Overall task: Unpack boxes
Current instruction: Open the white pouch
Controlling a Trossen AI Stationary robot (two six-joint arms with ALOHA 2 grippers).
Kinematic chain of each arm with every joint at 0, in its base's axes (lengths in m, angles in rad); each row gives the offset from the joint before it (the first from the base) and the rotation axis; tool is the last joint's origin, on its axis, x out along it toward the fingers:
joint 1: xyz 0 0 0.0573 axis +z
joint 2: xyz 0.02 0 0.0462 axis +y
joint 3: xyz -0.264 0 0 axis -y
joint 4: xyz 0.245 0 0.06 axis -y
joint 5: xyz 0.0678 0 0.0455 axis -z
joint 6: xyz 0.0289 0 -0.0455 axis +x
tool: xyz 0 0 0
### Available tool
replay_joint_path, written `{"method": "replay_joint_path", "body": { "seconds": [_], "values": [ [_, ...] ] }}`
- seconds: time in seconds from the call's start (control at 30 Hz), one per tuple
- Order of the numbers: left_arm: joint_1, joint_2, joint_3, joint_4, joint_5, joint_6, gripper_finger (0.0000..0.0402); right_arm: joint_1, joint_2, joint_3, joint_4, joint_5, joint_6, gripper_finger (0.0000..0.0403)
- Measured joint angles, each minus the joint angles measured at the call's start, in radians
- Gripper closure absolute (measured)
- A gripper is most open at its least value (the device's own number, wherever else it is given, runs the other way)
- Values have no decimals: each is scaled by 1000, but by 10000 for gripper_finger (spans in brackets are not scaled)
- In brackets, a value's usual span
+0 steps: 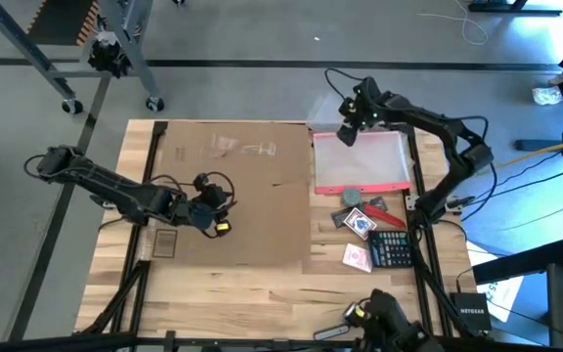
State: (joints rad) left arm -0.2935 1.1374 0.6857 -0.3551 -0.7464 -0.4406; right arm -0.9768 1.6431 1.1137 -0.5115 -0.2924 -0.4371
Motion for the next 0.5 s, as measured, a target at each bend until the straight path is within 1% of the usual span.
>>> {"method": "replay_joint_path", "body": {
  "seconds": [0.07,0.23,0.37,0.5],
  "values": [
    [0,0,0,0,-4,2,284,-8,27,0,5,-23,-75,146],
    [7,0,0,1,-20,5,284,-5,91,0,23,-22,-243,163],
    [22,0,0,1,-23,22,284,-5,113,0,74,13,-283,172],
    [29,0,0,1,-23,22,284,-6,140,1,104,15,-316,177]
  ]
}}
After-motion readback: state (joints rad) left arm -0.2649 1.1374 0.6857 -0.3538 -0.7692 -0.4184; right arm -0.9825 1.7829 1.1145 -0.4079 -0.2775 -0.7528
